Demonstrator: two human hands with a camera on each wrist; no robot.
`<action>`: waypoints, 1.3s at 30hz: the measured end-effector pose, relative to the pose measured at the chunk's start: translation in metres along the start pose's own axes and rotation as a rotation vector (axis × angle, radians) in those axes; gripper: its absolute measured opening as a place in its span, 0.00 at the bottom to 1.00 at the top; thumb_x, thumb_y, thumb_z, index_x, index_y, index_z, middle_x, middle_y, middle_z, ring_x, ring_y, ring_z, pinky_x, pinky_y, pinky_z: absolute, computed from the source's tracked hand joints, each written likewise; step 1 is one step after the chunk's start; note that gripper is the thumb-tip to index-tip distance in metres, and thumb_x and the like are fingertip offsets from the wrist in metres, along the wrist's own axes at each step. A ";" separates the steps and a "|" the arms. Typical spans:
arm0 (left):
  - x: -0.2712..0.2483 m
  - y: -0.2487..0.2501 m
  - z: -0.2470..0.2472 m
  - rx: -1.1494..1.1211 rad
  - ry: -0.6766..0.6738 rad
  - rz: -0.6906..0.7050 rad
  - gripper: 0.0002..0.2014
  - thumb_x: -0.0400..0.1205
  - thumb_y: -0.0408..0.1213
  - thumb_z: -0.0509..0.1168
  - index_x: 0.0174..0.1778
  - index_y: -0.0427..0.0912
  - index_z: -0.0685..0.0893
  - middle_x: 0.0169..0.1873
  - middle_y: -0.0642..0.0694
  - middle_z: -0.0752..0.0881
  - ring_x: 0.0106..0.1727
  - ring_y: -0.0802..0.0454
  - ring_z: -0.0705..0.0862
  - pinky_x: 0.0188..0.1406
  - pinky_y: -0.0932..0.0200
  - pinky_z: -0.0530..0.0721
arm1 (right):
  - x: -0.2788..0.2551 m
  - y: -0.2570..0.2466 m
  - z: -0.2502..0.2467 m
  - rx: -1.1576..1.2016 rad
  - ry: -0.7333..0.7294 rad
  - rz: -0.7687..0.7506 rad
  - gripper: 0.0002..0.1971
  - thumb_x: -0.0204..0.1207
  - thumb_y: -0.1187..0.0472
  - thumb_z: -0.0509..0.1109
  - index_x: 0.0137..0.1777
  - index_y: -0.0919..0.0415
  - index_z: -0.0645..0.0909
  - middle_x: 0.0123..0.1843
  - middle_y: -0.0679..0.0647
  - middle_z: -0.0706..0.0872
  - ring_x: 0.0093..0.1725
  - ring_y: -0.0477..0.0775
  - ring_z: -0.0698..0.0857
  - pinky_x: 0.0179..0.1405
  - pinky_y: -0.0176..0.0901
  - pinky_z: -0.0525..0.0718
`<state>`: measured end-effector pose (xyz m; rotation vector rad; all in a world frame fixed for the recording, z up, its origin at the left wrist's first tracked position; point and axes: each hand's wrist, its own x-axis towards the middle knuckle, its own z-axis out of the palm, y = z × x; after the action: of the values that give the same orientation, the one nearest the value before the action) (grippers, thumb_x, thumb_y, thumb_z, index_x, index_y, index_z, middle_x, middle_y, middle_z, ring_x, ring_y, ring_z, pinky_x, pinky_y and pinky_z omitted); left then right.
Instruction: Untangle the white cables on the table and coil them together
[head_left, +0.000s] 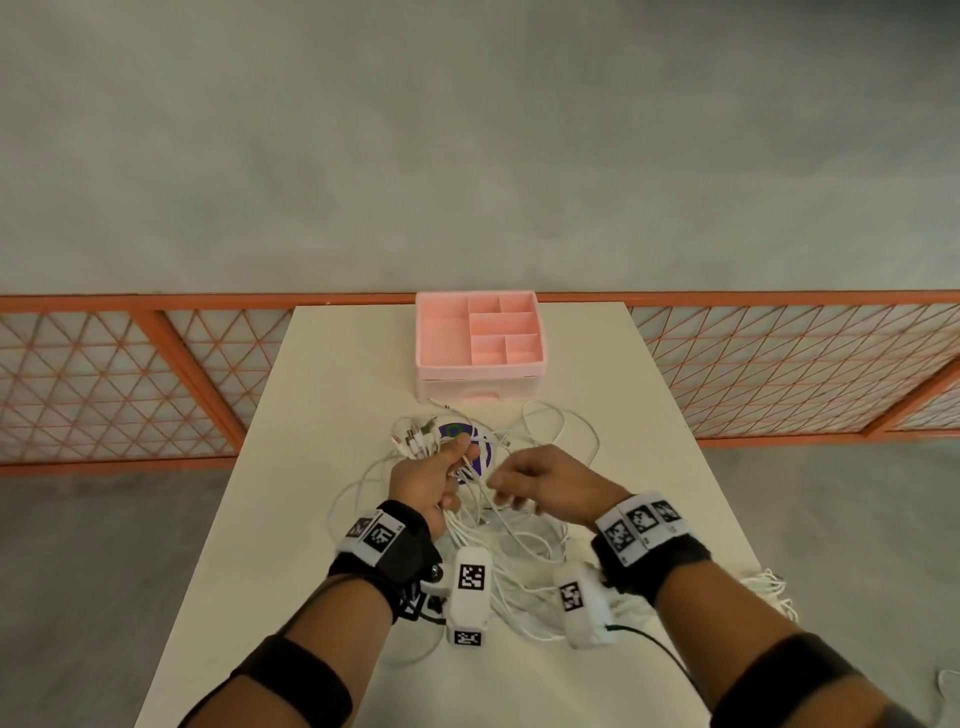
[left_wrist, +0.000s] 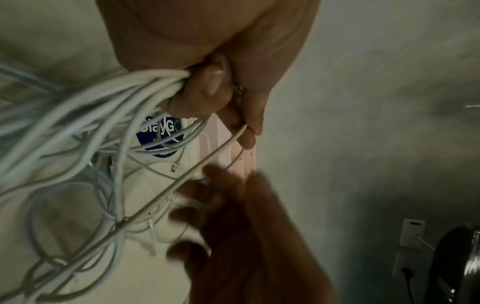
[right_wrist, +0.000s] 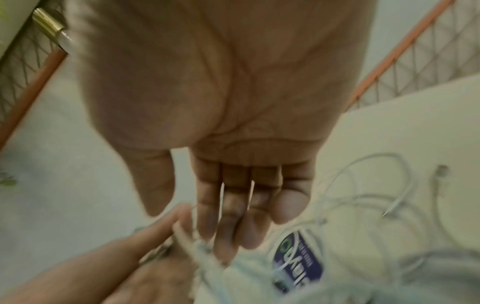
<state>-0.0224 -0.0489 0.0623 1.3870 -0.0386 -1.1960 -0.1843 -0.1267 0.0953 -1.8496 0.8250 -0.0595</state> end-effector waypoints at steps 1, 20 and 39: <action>-0.002 -0.001 0.002 -0.001 -0.004 0.004 0.08 0.79 0.37 0.75 0.43 0.35 0.88 0.40 0.43 0.92 0.15 0.59 0.63 0.12 0.66 0.61 | 0.006 -0.008 0.011 0.033 0.033 -0.037 0.11 0.82 0.55 0.70 0.45 0.64 0.85 0.37 0.55 0.90 0.33 0.45 0.84 0.34 0.34 0.80; 0.015 0.021 -0.011 -0.098 -0.048 -0.160 0.10 0.83 0.37 0.70 0.37 0.39 0.84 0.26 0.48 0.87 0.11 0.61 0.63 0.08 0.69 0.61 | -0.043 -0.044 -0.006 -0.026 -0.304 -0.117 0.07 0.79 0.63 0.73 0.41 0.64 0.82 0.25 0.57 0.80 0.27 0.53 0.75 0.33 0.39 0.74; -0.008 0.003 -0.004 0.121 0.142 0.168 0.11 0.75 0.36 0.79 0.35 0.31 0.90 0.33 0.39 0.91 0.12 0.55 0.70 0.16 0.64 0.65 | 0.009 -0.022 0.047 0.148 0.088 0.026 0.13 0.81 0.63 0.68 0.39 0.73 0.83 0.24 0.58 0.83 0.23 0.54 0.81 0.31 0.42 0.82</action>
<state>-0.0221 -0.0417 0.0682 1.5404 -0.1264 -0.9664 -0.1478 -0.0899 0.0900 -1.7068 0.8814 -0.1818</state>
